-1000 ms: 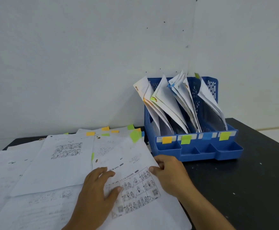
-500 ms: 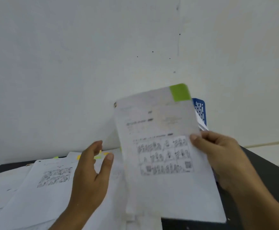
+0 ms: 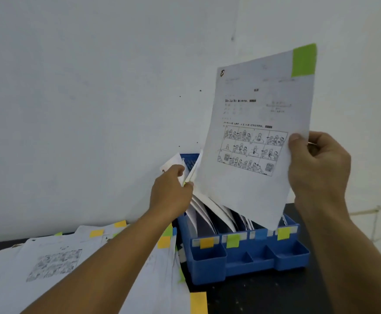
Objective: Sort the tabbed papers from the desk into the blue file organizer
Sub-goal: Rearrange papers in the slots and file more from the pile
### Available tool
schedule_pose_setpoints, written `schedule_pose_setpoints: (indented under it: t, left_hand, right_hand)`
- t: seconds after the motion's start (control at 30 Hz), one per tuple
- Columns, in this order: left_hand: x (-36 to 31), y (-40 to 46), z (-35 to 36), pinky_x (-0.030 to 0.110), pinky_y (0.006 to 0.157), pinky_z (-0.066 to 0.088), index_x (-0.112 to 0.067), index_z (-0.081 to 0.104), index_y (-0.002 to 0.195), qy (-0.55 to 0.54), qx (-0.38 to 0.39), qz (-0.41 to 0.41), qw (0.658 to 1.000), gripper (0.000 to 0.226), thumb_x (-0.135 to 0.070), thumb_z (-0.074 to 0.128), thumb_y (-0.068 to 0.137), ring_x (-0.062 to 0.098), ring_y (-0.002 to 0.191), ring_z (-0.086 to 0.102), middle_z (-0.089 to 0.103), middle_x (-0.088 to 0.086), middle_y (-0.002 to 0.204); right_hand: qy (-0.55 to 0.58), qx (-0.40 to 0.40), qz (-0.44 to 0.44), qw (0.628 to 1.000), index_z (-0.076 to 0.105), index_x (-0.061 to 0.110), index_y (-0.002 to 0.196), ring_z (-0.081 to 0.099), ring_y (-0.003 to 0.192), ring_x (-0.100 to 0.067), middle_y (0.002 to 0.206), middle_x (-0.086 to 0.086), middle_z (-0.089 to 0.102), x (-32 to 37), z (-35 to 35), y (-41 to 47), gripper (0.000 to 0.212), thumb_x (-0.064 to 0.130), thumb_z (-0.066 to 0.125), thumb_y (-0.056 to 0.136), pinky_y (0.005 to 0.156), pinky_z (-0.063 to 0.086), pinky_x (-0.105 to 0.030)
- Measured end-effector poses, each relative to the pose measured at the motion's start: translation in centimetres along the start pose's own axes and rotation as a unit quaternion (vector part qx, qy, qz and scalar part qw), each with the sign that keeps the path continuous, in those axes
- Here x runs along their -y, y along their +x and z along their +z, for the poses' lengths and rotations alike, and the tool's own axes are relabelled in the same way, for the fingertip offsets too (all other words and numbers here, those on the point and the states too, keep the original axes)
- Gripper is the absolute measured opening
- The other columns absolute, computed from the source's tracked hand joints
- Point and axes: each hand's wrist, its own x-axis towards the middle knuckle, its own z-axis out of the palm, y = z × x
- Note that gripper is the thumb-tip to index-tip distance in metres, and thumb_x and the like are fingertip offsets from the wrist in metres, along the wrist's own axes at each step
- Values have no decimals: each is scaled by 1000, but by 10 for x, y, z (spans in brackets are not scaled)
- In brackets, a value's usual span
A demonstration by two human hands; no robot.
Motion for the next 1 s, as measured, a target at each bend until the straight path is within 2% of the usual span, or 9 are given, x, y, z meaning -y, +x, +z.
schedule_pose_setpoints:
  t: [0.13,0.27,0.33,0.47,0.57,0.7,0.8,0.9,1.0]
  left_hand:
    - [-7,26,14,25,81,38,-18,48,136,109,59,-45,991,52,-44,58,92,22,115,55,58,1,130]
    - [-4,45,24,26,67,40,-12,63,110,143,84,-99,981,46,-53,57,89,20,90,59,66,5,109]
    - [1,51,28,26,59,41,-9,67,99,99,91,-128,983,41,-48,63,87,19,82,60,69,7,98]
    - [6,48,23,25,60,44,-4,71,87,-48,53,-174,982,19,-21,66,82,19,70,59,67,8,83]
    - [8,37,11,24,54,39,-3,64,69,-164,-7,-204,965,15,-15,66,78,20,62,55,59,5,66]
    - [7,26,-1,26,55,37,-4,69,80,-217,-53,-213,951,12,-15,65,79,18,59,50,57,9,70]
    - [3,20,-5,23,53,37,0,71,85,-240,-71,-207,946,17,-15,66,81,14,56,47,56,3,65]
    - [-2,16,-6,22,51,39,-3,69,78,-251,-82,-197,944,12,-14,66,82,10,55,48,58,-2,64]
    - [-3,14,-5,22,54,43,-10,66,70,-264,-85,-191,942,12,-14,66,82,9,56,51,61,-3,65]
  right_hand:
    - [-39,-18,-53,998,61,29,80,63,67,-5,74,11,65,3,13,5,18,34,58,97,58,48,-23]
    - [-70,-32,-86,993,60,29,84,63,68,-4,71,14,63,5,21,11,15,34,56,97,60,49,-26]
    - [-70,-33,-93,993,60,29,83,63,69,-5,71,14,63,6,23,14,15,33,56,97,61,50,-26]
    - [-83,-32,-112,990,59,28,85,60,65,3,70,17,61,7,29,15,13,32,55,98,55,43,-12]
    - [-89,-31,-130,987,60,28,87,61,69,-2,71,17,61,9,37,14,13,31,54,98,58,46,-19]
    - [-89,-25,-155,984,62,22,91,60,65,-4,73,16,61,12,54,9,15,30,53,99,55,41,-11]
    - [-100,-33,-196,975,64,16,96,58,65,-9,78,14,64,14,69,1,19,30,51,100,56,39,-11]
    - [-114,-46,-251,960,65,14,100,57,63,-14,85,7,69,14,81,-10,21,30,51,101,56,39,-13]
    - [-137,-50,-293,945,66,14,100,51,60,-14,83,3,70,10,89,-24,19,27,52,100,53,28,-17]
